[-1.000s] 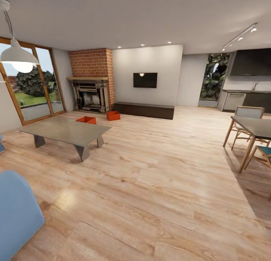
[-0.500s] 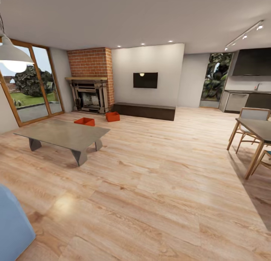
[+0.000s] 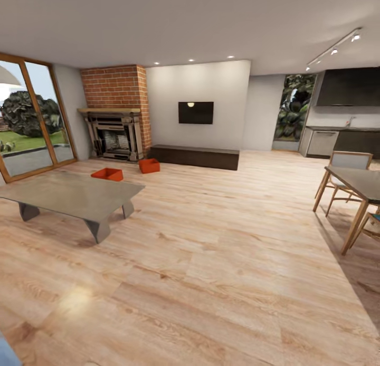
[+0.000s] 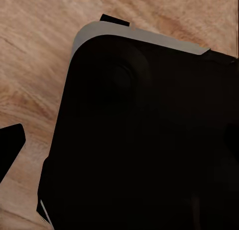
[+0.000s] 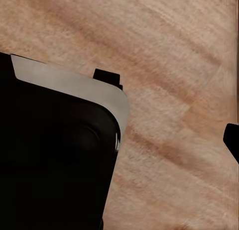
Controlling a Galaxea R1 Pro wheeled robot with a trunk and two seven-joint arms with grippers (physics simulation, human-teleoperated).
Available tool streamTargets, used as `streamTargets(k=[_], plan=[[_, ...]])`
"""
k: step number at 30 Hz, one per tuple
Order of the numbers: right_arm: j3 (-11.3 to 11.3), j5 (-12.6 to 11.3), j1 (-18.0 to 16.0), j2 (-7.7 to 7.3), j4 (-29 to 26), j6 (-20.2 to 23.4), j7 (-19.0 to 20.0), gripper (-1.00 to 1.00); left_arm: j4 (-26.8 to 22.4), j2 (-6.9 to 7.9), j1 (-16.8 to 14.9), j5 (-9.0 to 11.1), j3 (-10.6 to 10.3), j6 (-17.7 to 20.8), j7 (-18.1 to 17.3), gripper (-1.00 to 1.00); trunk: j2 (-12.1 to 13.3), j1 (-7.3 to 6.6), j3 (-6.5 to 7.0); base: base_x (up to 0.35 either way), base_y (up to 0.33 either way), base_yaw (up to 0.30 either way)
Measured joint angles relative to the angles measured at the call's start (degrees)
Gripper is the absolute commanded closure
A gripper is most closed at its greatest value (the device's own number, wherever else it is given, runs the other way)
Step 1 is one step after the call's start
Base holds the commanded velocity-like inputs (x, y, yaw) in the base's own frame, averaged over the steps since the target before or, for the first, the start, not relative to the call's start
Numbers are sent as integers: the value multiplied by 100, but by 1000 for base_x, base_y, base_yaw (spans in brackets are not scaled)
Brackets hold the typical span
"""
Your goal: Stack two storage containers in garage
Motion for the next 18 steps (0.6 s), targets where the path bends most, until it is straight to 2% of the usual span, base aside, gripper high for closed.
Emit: streamTargets(k=[4,18], plan=[[-1,-1,0,2,0,6,0,-100,1,-5,2,-1,-1,-6,0,-100,0,0,0,324,0,-159],[61,8,-1,-10,0,47,-8,-100,2,-1,4,-9,-1,-8,0,-100,0,0,0,324,0,-8]])
